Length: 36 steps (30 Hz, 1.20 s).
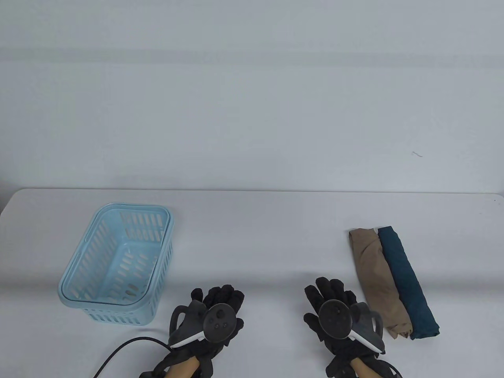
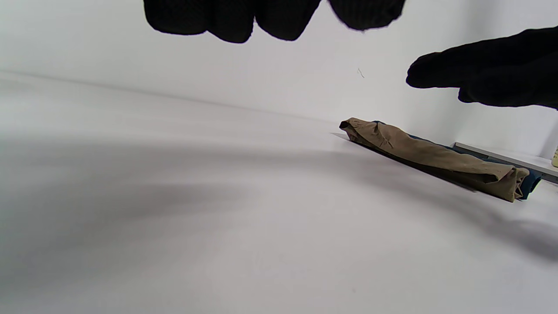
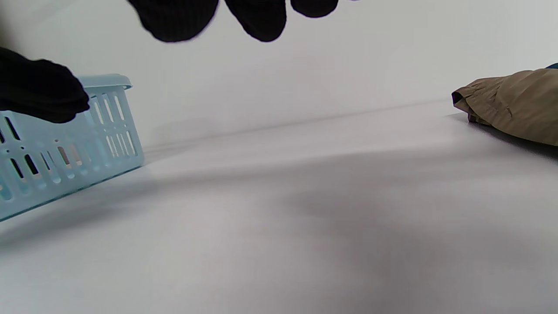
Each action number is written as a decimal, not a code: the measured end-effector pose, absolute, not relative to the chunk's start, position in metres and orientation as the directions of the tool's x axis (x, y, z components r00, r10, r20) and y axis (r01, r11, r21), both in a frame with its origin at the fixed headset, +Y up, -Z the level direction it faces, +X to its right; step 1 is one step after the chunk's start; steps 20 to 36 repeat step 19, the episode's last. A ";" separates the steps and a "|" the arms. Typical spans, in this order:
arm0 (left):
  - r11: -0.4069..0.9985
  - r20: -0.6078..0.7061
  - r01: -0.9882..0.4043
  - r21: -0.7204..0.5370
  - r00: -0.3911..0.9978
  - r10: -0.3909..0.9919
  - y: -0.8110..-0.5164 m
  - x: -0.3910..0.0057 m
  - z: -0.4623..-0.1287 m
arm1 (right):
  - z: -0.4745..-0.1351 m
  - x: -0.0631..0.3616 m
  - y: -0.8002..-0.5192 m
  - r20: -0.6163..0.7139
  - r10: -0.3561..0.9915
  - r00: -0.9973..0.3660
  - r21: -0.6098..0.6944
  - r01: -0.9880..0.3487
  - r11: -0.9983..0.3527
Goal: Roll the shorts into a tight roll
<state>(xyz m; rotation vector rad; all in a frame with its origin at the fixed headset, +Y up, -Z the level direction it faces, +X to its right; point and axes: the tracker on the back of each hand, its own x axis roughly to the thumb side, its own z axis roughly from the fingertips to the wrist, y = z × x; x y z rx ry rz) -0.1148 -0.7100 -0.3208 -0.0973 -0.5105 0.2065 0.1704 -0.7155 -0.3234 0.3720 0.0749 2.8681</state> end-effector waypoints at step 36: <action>0.971 0.480 -0.163 -0.174 0.847 0.228 -0.714 -0.111 -0.319 | -0.323 0.172 -0.720 0.238 0.260 -0.936 0.111 -0.240 -0.964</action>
